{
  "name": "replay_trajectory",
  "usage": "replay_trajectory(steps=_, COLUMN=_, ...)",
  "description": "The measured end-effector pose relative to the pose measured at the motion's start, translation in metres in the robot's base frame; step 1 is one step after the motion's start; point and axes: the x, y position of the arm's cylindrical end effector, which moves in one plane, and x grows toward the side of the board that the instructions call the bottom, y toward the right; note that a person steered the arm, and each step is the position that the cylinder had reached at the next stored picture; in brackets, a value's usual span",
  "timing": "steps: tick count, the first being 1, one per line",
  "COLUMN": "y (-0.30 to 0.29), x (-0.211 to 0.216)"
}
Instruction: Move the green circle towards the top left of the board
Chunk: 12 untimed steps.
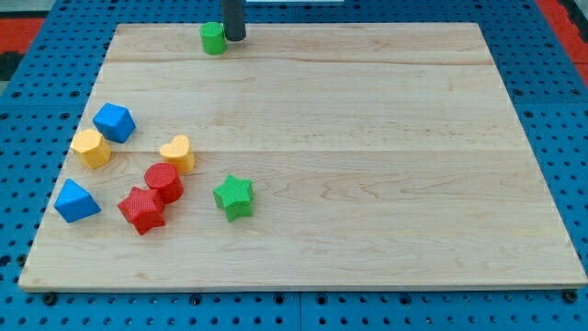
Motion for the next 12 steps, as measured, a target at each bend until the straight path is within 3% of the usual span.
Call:
replay_trajectory(steps=4, y=-0.010, x=-0.012)
replay_trajectory(steps=6, y=-0.064, x=0.000)
replay_trajectory(steps=12, y=-0.057, x=0.037)
